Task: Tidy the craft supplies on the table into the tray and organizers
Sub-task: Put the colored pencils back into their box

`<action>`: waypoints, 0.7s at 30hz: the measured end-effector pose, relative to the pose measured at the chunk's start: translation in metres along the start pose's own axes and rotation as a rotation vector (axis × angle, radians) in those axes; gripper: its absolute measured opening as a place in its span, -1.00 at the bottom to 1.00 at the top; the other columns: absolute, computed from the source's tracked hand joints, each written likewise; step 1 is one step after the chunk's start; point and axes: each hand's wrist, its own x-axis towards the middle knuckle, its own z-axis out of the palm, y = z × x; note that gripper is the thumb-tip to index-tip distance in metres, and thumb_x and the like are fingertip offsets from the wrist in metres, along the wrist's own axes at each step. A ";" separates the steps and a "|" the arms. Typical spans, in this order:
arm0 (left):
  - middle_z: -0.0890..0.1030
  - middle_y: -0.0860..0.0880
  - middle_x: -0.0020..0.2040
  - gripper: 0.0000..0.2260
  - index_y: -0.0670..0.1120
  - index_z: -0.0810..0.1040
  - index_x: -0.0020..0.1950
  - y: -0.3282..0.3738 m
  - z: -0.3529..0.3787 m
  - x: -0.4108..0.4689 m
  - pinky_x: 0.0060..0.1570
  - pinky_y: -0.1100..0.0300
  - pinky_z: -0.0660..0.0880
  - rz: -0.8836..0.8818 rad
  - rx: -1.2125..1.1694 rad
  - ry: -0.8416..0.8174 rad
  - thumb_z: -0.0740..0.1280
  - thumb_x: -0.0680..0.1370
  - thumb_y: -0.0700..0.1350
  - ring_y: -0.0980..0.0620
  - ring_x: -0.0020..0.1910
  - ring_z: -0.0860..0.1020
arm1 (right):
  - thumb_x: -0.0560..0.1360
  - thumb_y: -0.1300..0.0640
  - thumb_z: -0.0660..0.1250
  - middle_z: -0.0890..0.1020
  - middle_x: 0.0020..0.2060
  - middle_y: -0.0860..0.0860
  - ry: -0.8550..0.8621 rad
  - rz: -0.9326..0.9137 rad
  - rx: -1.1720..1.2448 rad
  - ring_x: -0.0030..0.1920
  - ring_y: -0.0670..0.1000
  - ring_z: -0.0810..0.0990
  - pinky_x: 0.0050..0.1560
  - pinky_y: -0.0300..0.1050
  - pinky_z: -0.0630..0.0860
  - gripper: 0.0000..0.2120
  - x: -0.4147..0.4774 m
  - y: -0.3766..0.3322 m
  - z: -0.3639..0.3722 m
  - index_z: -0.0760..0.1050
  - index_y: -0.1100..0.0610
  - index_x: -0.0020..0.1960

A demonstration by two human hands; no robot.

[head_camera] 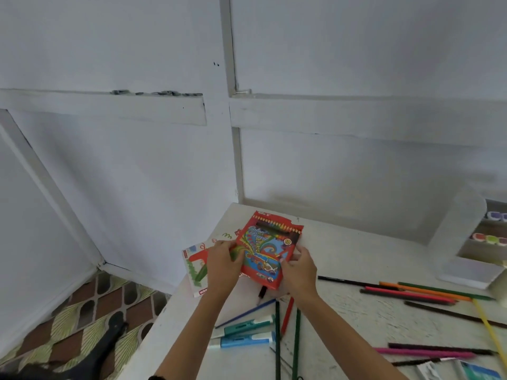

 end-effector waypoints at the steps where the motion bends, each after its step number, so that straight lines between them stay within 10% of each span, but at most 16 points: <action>1: 0.54 -0.06 0.02 -0.76 -0.19 0.56 0.17 0.009 0.004 0.000 0.09 0.07 0.51 0.013 -0.040 -0.007 0.35 0.52 -0.16 0.00 0.05 0.51 | 0.54 0.27 0.28 0.57 0.06 0.07 0.032 -0.002 0.005 -0.06 -0.04 0.56 -0.20 -0.22 0.54 -0.69 0.005 -0.001 -0.009 0.38 0.19 0.27; 9: 0.48 -0.03 0.03 -0.82 -0.17 0.55 0.12 0.066 0.072 -0.023 -0.18 0.50 0.38 0.052 -0.185 -0.299 0.27 0.56 -0.16 0.11 0.00 0.46 | 0.53 0.27 0.29 0.56 0.12 0.22 0.238 0.094 -0.240 -0.01 0.15 0.62 -0.29 -0.17 0.52 -0.72 0.057 0.030 -0.090 0.47 0.26 0.24; 14: 0.47 0.02 0.07 -0.87 -0.10 0.50 0.10 0.057 0.075 -0.034 -0.19 0.54 0.41 0.030 -0.232 -0.395 0.27 0.58 -0.13 0.20 -0.03 0.46 | 0.46 0.22 0.37 0.57 0.09 0.21 0.271 0.105 -0.537 0.11 0.18 0.52 -0.01 -0.07 0.46 -0.70 0.060 0.041 -0.095 0.50 0.18 0.18; 17: 0.51 0.01 0.14 -0.79 -0.09 0.51 0.18 0.043 0.053 -0.028 0.14 0.32 0.40 0.012 -0.265 -0.214 0.28 0.56 -0.20 0.11 0.16 0.45 | 0.43 0.26 0.38 0.49 0.10 0.16 0.325 -0.060 -0.588 0.16 0.16 0.42 0.06 0.00 0.47 -0.71 0.053 0.024 -0.076 0.49 0.13 0.14; 21: 0.54 -0.10 0.17 -0.75 -0.15 0.53 0.19 0.008 0.006 -0.007 0.21 0.10 0.41 -0.157 -0.096 0.255 0.32 0.52 -0.21 -0.04 0.18 0.46 | 0.46 0.33 0.28 0.56 -0.03 0.05 -0.058 -0.280 -0.484 -0.02 0.01 0.53 0.04 -0.06 0.53 -0.79 0.060 -0.001 -0.022 0.53 0.11 0.03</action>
